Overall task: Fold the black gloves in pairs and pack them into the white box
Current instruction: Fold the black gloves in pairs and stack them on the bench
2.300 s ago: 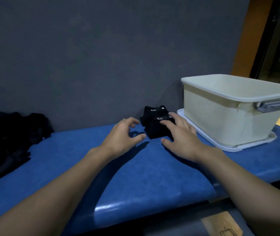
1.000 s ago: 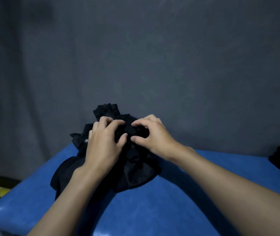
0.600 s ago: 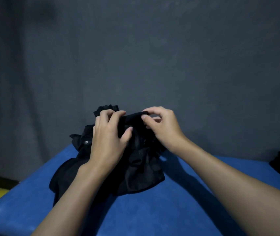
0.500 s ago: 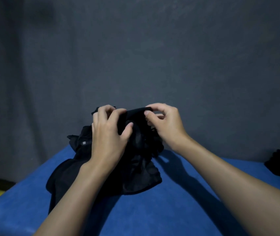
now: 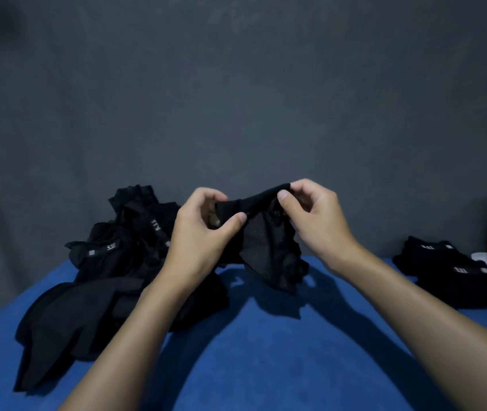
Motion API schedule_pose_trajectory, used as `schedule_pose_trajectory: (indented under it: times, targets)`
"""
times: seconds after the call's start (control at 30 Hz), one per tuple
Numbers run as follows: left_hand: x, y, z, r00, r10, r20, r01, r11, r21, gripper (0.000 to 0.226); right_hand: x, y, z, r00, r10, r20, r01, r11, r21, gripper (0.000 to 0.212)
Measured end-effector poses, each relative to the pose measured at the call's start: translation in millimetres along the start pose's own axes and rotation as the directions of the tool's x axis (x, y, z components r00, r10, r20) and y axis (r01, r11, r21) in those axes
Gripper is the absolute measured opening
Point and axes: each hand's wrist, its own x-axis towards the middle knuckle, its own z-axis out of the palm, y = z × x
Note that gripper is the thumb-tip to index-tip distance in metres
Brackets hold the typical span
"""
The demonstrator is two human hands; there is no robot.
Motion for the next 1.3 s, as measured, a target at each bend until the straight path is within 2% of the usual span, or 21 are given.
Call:
schedule_pose_trajectory:
  times: [0.17,0.33,0.47,0.5,0.6,0.73,0.83,1.03,1.17,1.3]
  targets:
    - [-13,2,30,0.943,-0.152,0.296,0.21,0.962,-0.175,0.034,-28,18,-38,0.998,0.065,-0.004,-0.065,0.998,-0.025,0.012]
    - [-27,-3,55,0.875,-0.187,0.447,0.24,0.969,-0.065,0.024,-43,38,-62,0.992,0.114,0.054,-0.109,0.99,-0.089,0.011]
    - [-35,-25,63,0.818,-0.282,0.502,0.305,0.952,0.038,0.017,-51,61,-72,0.957,0.255,0.142,-0.225,0.954,-0.198,0.007]
    - [-37,-31,64,0.803,-0.299,0.515,0.284,0.952,0.109,0.017,-53,68,-74,0.948,0.29,0.134,-0.248,0.933,-0.262,0.009]
    - [-40,-49,61,0.792,-0.287,0.539,0.092,0.929,0.358,0.022,-60,80,-84,0.916,0.387,0.104,-0.297,0.83,-0.472,0.021]
    - [-44,-50,57,0.759,-0.269,0.593,0.003,0.912,0.409,0.019,-67,76,-96,0.805,0.553,0.214,-0.32,0.71,-0.627,0.034]
    - [-47,-51,54,0.706,-0.252,0.662,-0.082,0.899,0.43,0.018,-73,75,-93,0.806,0.557,0.202,-0.247,0.625,-0.74,0.033]
    - [-48,-55,49,0.624,-0.238,0.744,-0.2,0.872,0.447,0.031,-74,79,-90,0.854,0.485,0.19,-0.21,0.655,-0.726,0.01]
    - [-46,-54,48,0.599,-0.245,0.762,-0.24,0.854,0.463,0.038,-72,85,-92,0.893,0.434,0.119,-0.231,0.67,-0.706,0.009]
    - [-46,-55,49,0.593,-0.23,0.772,-0.304,0.824,0.479,0.041,-71,88,-93,0.905,0.41,0.118,-0.22,0.686,-0.694,0.01]
